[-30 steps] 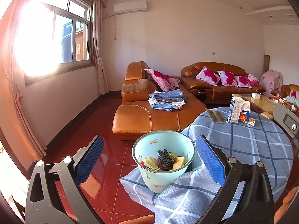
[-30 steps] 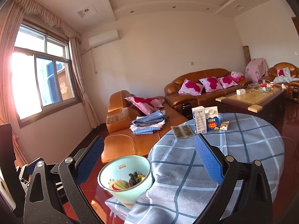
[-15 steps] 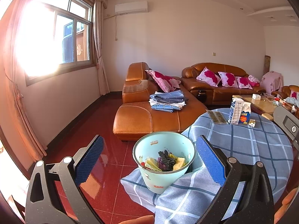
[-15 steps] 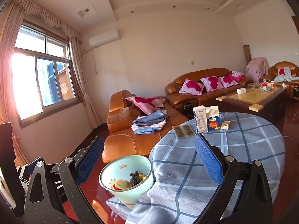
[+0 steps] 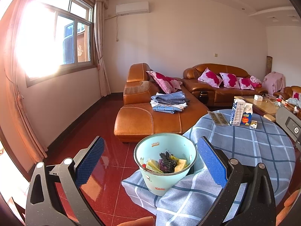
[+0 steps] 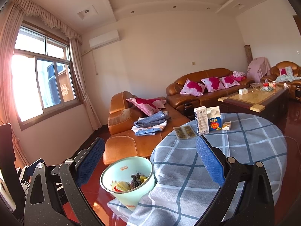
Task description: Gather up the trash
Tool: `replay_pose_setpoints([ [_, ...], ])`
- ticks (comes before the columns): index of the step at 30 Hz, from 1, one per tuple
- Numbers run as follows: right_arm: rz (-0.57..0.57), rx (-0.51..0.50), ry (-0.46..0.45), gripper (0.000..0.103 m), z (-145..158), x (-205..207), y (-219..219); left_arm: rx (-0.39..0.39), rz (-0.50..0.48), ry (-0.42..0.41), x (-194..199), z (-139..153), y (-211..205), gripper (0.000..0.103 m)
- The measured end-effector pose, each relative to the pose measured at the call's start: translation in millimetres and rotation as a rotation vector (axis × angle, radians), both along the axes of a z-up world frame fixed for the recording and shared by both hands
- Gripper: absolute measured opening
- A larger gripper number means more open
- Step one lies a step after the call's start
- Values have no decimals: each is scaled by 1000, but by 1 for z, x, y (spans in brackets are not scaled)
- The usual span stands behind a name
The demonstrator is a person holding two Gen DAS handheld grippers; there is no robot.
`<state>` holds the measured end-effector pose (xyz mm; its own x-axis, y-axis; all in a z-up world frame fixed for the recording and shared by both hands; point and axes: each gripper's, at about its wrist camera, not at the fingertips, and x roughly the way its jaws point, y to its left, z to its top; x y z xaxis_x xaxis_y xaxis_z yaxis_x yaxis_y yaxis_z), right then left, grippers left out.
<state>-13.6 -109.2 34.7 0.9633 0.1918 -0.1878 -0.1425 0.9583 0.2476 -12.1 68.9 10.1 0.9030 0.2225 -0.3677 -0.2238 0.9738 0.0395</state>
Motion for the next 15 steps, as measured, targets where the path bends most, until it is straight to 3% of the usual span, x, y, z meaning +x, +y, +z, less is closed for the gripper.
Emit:
replay_pose_setpoints([
  [15,-2,4,3,95,-1,2,1,19,11,-14,-2,1,-2,97],
])
